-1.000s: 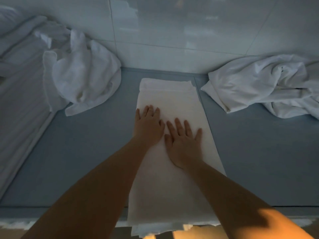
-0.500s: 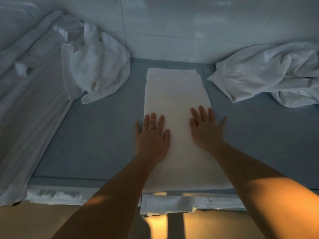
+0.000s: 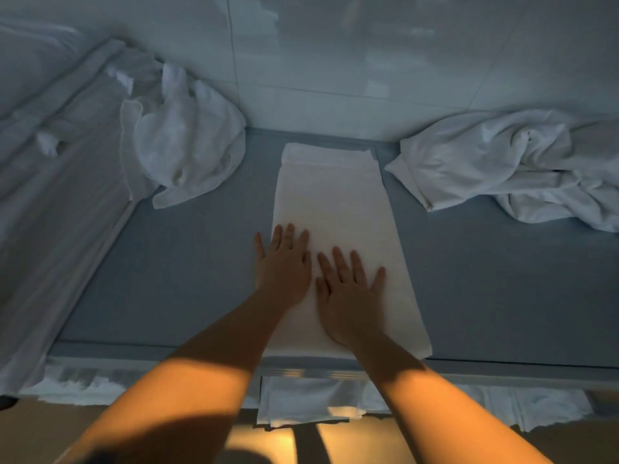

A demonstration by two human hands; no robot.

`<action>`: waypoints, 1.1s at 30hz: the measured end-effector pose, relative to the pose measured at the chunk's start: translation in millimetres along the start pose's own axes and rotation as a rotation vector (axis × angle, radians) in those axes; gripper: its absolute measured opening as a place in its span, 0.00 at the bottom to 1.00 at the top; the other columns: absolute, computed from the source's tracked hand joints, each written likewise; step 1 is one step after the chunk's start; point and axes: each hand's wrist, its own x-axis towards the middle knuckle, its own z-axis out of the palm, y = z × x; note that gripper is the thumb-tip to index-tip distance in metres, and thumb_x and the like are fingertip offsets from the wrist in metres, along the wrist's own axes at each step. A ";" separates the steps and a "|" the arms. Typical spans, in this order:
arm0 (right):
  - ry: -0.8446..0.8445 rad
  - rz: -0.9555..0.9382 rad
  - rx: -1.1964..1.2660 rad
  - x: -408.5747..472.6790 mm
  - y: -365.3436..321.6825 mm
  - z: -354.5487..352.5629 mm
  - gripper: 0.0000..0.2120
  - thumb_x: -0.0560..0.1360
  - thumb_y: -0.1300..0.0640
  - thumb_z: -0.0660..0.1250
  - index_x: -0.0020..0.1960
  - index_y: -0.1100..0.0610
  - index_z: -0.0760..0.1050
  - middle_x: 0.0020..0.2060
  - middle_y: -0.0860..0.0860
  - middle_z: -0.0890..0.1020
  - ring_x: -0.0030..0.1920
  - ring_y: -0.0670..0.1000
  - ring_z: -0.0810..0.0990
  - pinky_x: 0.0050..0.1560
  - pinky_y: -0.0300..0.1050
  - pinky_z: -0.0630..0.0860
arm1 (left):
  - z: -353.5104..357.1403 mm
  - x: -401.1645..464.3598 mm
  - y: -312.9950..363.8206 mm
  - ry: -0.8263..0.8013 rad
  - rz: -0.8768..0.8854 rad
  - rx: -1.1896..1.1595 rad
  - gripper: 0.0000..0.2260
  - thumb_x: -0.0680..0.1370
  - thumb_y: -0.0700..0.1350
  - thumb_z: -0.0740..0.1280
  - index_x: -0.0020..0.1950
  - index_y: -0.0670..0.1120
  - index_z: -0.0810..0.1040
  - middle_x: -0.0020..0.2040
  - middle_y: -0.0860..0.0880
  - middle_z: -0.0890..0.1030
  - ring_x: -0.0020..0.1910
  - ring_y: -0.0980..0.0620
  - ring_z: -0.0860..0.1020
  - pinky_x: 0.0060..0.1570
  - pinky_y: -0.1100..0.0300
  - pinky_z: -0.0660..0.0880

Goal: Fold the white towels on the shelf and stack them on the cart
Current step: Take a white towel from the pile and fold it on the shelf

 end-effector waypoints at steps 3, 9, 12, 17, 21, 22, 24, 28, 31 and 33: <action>0.000 0.001 0.000 5.6 -1.7 1.8 0.24 0.81 0.44 0.41 0.77 0.42 0.45 0.78 0.45 0.47 0.77 0.53 0.41 0.69 0.70 0.35 | 3.5 -31.7 1.8 0.046 -0.017 -0.061 0.24 0.80 0.51 0.50 0.77 0.55 0.56 0.78 0.49 0.55 0.77 0.50 0.51 0.72 0.46 0.39; 0.013 -0.055 -0.004 6.9 7.5 2.2 0.24 0.81 0.44 0.42 0.77 0.41 0.44 0.78 0.45 0.47 0.77 0.52 0.42 0.70 0.69 0.36 | 13.6 -63.1 1.7 0.036 -0.049 -0.090 0.25 0.80 0.55 0.48 0.78 0.57 0.51 0.79 0.51 0.50 0.77 0.51 0.47 0.73 0.47 0.44; 0.028 0.048 -0.103 -3.6 44.3 -0.6 0.24 0.81 0.44 0.41 0.77 0.41 0.42 0.78 0.44 0.47 0.77 0.52 0.44 0.68 0.73 0.38 | 13.4 -63.1 1.2 0.048 -0.040 -0.074 0.28 0.77 0.58 0.44 0.78 0.56 0.53 0.79 0.51 0.52 0.77 0.50 0.49 0.73 0.46 0.46; 0.033 0.347 -0.072 -17.3 83.7 -20.1 0.25 0.82 0.48 0.46 0.78 0.49 0.46 0.78 0.50 0.52 0.77 0.54 0.48 0.67 0.76 0.41 | 13.5 -62.6 3.3 0.007 -0.052 -0.049 0.30 0.76 0.60 0.40 0.78 0.56 0.51 0.79 0.50 0.52 0.77 0.49 0.50 0.73 0.44 0.47; 0.214 -0.048 0.009 -41.8 16.3 -13.5 0.23 0.79 0.49 0.55 0.72 0.52 0.67 0.72 0.55 0.67 0.73 0.57 0.63 0.69 0.71 0.49 | 13.8 -62.6 2.3 0.006 -0.032 -0.058 0.29 0.77 0.60 0.42 0.78 0.56 0.51 0.79 0.49 0.51 0.77 0.49 0.49 0.73 0.44 0.47; 0.215 -0.112 0.033 -49.4 5.2 -9.6 0.22 0.79 0.48 0.56 0.71 0.51 0.69 0.72 0.54 0.68 0.73 0.57 0.65 0.70 0.69 0.53 | 14.0 -63.7 1.5 0.004 -0.020 -0.050 0.28 0.77 0.60 0.43 0.78 0.56 0.51 0.79 0.49 0.51 0.77 0.49 0.49 0.73 0.44 0.47; 0.148 -0.104 0.026 -56.9 6.4 -5.9 0.23 0.80 0.45 0.53 0.74 0.47 0.63 0.74 0.52 0.63 0.75 0.56 0.59 0.73 0.64 0.50 | 11.6 -64.6 0.7 0.020 -0.003 -0.037 0.27 0.79 0.58 0.45 0.78 0.55 0.53 0.79 0.48 0.53 0.77 0.48 0.50 0.72 0.44 0.47; 0.045 -0.037 -0.024 -54.9 41.1 -5.8 0.25 0.82 0.44 0.45 0.78 0.44 0.47 0.78 0.49 0.49 0.77 0.52 0.45 0.75 0.56 0.39 | 0.4 -72.1 6.2 0.226 0.139 -0.124 0.22 0.81 0.51 0.51 0.69 0.46 0.73 0.71 0.41 0.70 0.71 0.43 0.68 0.71 0.44 0.56; -0.019 -0.028 -0.003 -54.2 47.2 -9.7 0.25 0.82 0.44 0.44 0.78 0.44 0.45 0.78 0.49 0.46 0.77 0.52 0.42 0.75 0.55 0.38 | -2.9 -85.2 4.5 0.165 0.380 -0.114 0.28 0.80 0.58 0.48 0.71 0.43 0.71 0.71 0.41 0.69 0.70 0.41 0.68 0.72 0.45 0.58; -0.054 -0.030 -0.026 -58.4 49.4 -11.2 0.27 0.81 0.40 0.42 0.77 0.44 0.42 0.78 0.49 0.44 0.77 0.52 0.40 0.75 0.55 0.38 | -3.6 -94.2 -2.8 -0.055 0.392 -0.008 0.39 0.75 0.71 0.43 0.78 0.48 0.52 0.78 0.44 0.51 0.77 0.44 0.51 0.75 0.47 0.47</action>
